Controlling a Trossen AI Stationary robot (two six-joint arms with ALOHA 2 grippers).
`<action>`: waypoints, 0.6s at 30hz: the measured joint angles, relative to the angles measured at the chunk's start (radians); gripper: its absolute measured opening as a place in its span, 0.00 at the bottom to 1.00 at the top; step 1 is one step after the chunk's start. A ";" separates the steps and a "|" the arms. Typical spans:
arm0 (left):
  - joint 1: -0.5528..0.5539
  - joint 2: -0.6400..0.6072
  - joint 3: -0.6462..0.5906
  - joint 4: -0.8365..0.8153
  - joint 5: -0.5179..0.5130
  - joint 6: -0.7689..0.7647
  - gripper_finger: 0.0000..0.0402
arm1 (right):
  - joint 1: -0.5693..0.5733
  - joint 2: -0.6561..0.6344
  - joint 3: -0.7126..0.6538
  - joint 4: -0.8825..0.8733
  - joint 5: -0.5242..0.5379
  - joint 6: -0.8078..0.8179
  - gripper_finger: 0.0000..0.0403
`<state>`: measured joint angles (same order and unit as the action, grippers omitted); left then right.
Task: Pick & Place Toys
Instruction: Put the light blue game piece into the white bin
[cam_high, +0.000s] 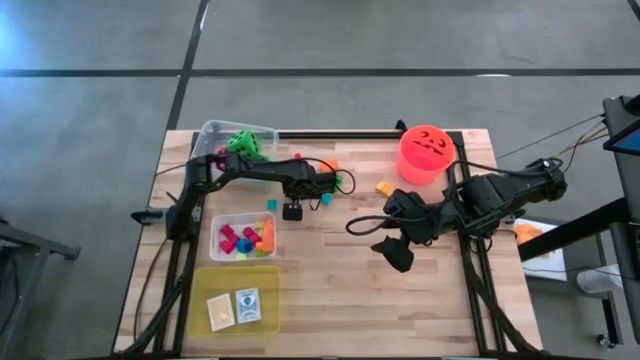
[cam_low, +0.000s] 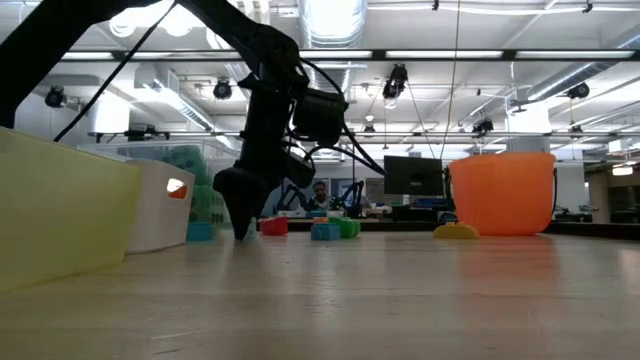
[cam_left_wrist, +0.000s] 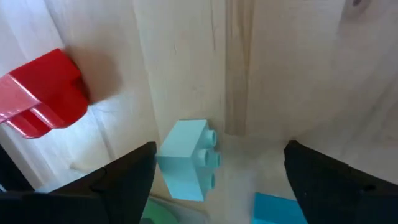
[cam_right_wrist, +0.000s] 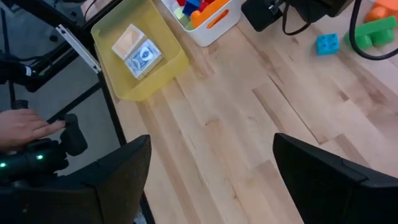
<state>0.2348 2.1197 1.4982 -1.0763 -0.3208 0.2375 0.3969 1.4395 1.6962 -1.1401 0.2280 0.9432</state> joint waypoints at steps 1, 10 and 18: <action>0.000 0.000 0.000 0.000 0.000 0.000 0.84 | 0.000 0.000 0.000 0.000 -0.001 0.000 0.82; 0.000 0.000 0.000 -0.016 0.024 0.001 0.61 | 0.000 0.000 0.000 0.002 -0.001 0.000 0.82; 0.000 0.000 0.000 -0.016 0.026 -0.001 0.35 | 0.000 0.000 0.000 0.002 -0.001 0.000 0.82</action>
<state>0.2348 2.1197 1.4982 -1.0920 -0.2947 0.2363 0.3969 1.4395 1.6962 -1.1381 0.2272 0.9432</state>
